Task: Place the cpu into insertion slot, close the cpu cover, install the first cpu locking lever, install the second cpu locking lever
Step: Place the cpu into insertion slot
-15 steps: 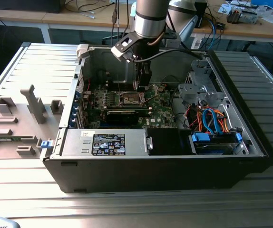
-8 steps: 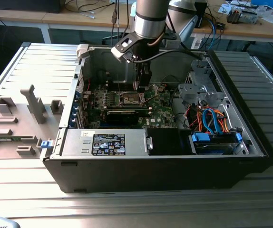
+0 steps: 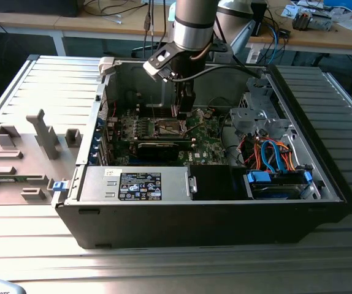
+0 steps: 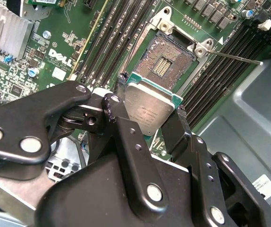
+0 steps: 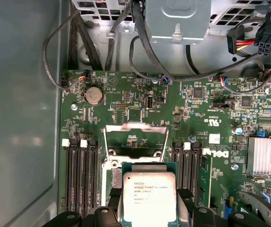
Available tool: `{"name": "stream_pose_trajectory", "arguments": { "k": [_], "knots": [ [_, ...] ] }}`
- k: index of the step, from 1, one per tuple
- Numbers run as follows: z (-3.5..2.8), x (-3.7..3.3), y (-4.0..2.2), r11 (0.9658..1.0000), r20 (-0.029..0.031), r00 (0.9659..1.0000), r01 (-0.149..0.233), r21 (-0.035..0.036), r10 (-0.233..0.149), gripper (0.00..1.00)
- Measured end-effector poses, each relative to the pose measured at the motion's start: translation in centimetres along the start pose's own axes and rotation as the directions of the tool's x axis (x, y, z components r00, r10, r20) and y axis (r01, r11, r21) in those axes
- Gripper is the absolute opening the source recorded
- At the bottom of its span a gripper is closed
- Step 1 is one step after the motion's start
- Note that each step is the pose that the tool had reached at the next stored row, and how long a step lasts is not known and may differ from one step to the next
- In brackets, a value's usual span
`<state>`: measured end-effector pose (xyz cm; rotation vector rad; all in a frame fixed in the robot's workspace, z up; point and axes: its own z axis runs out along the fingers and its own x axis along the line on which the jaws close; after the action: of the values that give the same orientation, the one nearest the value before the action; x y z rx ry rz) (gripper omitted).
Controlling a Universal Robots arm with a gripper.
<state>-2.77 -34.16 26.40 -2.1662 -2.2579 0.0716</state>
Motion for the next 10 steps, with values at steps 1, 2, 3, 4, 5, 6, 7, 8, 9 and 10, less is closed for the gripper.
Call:
{"name": "stream_pose_trajectory", "arguments": {
  "k": [1, 2, 3, 4, 5, 6, 7, 8, 9, 10],
  "knots": [
    [0.01, 0.0, 0.0, 1.0, 0.0, 1.0, 0.0, -0.0001, 0.0, 0.54],
    [0.03, 0.0, 0.0, 1.0, 0.0, 1.0, 0.0, 0.0, 0.0, 0.54],
    [0.06, 0.0, 0.0, 1.0, 0.0, 1.0, 0.0, 0.0, 0.0, 0.54],
    [0.07, 0.0, 0.0, 1.0, 0.0, 1.0, 0.0, 0.0, 0.0, 0.54],
    [0.13, 0.0, 0.01, 1.0, 0.0, 1.0, 0.0, 0.0, 0.0, 0.54],
    [0.2, 0.0, 0.01, 1.0, 0.0, 1.0, 0.0, 0.0, 0.0, 0.54],
    [0.22, 0.0, 0.01, 1.0, 0.0, 1.0, 0.0, 0.0, 0.0, 0.54],
    [0.23, 0.01, 0.01, 1.0, -0.0001, 1.0, 0.0, 0.0, 0.0, 0.54],
    [0.26, 0.0, 0.01, 1.0, 0.0, 1.0, 0.0, 0.0, 0.0, 0.54],
    [0.28, 0.01, 0.01, 1.0, 0.0, 1.0, 0.0, 0.0, 0.0, 0.54]
  ]
}}
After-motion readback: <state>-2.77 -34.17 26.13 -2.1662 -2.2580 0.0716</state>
